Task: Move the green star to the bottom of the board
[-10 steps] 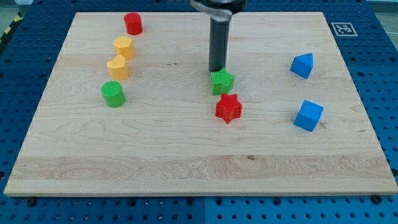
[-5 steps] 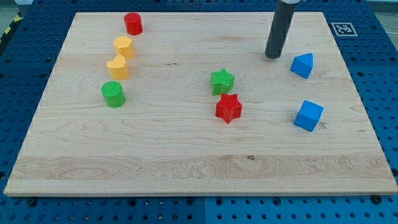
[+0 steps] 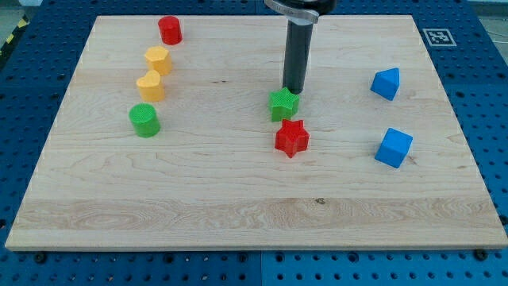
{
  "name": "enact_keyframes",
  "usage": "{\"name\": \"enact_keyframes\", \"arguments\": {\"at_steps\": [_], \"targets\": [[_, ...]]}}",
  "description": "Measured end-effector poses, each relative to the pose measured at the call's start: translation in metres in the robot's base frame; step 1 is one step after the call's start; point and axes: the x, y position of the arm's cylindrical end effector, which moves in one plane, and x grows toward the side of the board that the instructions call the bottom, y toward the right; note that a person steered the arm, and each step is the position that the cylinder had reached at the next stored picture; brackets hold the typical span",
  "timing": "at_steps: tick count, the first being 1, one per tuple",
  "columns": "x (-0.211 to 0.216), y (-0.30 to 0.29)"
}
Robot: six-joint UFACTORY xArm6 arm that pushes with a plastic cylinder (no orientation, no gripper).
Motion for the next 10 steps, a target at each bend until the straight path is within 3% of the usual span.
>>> {"name": "enact_keyframes", "arguments": {"at_steps": [3,6,7,10], "targets": [[0.052,-0.017],[0.041,-0.066],[0.056,-0.075],[0.172,-0.075]]}}
